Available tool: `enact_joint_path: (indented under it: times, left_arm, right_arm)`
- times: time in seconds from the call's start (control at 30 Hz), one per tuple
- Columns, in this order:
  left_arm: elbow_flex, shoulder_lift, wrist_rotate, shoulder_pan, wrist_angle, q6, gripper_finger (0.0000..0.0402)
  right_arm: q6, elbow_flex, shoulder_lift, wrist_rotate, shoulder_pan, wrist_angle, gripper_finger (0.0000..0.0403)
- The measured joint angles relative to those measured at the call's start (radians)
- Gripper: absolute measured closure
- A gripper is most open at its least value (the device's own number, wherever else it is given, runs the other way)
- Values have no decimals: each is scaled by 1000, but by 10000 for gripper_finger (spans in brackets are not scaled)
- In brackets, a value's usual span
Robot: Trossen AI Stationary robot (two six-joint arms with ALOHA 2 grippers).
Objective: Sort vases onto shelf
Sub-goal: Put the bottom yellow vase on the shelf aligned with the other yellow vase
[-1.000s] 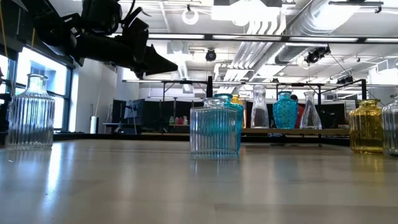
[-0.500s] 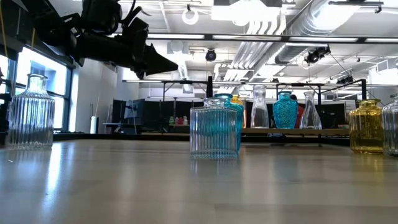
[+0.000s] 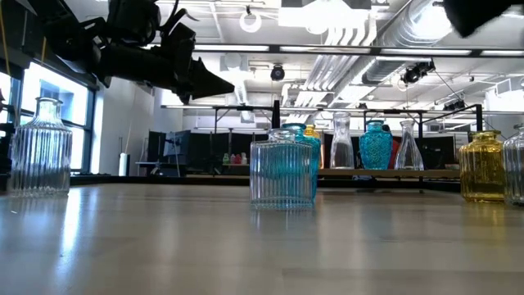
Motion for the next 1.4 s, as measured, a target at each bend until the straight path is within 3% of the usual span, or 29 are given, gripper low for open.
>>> enact_joint_path:
  times: [0.17, 0.3, 0.47, 0.63, 0.77, 1.03, 1.4]
  left_arm:
    - [0, 0, 0, 0, 1, 1, 401]
    - [0, 0, 0, 0, 2, 11, 401]
    - [0, 0, -1, 0, 2, 11, 401]
    - [0, 0, -1, 0, 2, 11, 401]
    - [0, 0, -1, 0, 2, 11, 401]
    - [0, 0, -1, 0, 4, 11, 401]
    - [0, 0, -1, 0, 3, 10, 401]
  right_arm:
    - [-232, 88, -29, 8, -173, -108, 368]
    - [-454, 221, -32, 137, -346, -273, 381]
    - [-671, 347, -32, 255, -588, -333, 374]
    - [-899, 374, -32, 233, -826, -281, 371]
    - [-988, 362, -10, 189, -975, -217, 370]
    - [-1022, 360, 104, 146, -1110, -132, 370]
    - [-1096, 362, 189, 124, -1129, -46, 369]
